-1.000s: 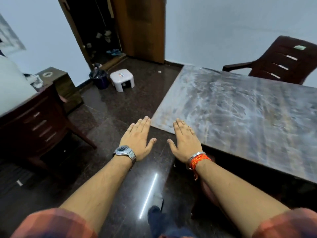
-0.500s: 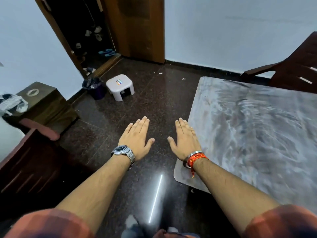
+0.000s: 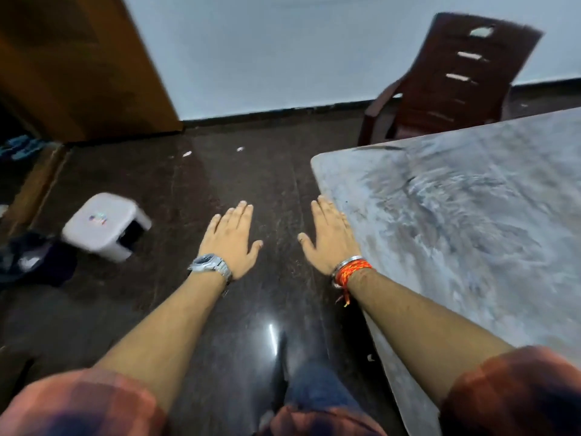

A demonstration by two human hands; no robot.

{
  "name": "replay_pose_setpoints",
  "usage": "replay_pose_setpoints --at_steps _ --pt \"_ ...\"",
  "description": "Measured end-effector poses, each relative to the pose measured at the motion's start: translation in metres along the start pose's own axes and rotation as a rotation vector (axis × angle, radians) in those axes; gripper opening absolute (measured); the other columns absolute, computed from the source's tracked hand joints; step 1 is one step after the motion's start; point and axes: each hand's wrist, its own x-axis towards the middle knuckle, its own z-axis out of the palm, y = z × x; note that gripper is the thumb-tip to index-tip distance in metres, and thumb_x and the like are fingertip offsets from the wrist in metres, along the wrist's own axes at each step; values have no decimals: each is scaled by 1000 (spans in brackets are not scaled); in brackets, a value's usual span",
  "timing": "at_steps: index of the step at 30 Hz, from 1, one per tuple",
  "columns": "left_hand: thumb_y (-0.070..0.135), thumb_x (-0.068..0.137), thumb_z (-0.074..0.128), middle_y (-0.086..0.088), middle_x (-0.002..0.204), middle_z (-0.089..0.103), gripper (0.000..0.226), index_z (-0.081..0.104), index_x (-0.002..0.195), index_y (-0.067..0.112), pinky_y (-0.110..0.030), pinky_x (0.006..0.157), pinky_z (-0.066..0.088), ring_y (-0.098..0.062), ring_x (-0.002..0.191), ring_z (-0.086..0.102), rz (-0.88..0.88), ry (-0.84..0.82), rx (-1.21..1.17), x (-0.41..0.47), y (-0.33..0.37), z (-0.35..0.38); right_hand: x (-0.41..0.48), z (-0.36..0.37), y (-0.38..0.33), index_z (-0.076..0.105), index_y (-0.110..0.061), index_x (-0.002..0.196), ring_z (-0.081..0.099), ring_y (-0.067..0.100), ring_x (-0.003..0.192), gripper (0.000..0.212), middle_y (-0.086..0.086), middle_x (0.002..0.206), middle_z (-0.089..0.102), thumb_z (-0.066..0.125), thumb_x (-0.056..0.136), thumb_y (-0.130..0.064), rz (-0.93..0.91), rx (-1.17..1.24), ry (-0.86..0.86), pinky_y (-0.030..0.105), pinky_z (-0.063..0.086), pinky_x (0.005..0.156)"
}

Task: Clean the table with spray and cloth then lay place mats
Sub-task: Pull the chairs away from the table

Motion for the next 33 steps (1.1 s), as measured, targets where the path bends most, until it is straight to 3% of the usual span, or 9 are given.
replay_pose_setpoints --at_steps 7,18,33 --pt "47 97 45 -2 167 10 78 10 159 15 -42 123 10 -22 152 17 202 62 20 201 -17 -35 154 -10 24 11 -10 153 9 25 148 74 11 161 9 42 95 -44 234 -19 123 41 13 121" --pt "40 96 52 -3 166 12 80 9 158 15 -43 123 12 -21 151 17 506 84 10 516 21 -94 406 -53 106 14 -7 152 10 25 148 75 11 161 12 46 94 -43 519 -24 267 42 14 120" --pt "23 90 67 -3 167 10 92 6 158 18 -43 123 13 -23 152 17 981 124 41 919 145 -144 685 -131 252 18 -4 151 14 28 147 76 14 159 16 47 92 -43 975 -150 449 43 17 119"
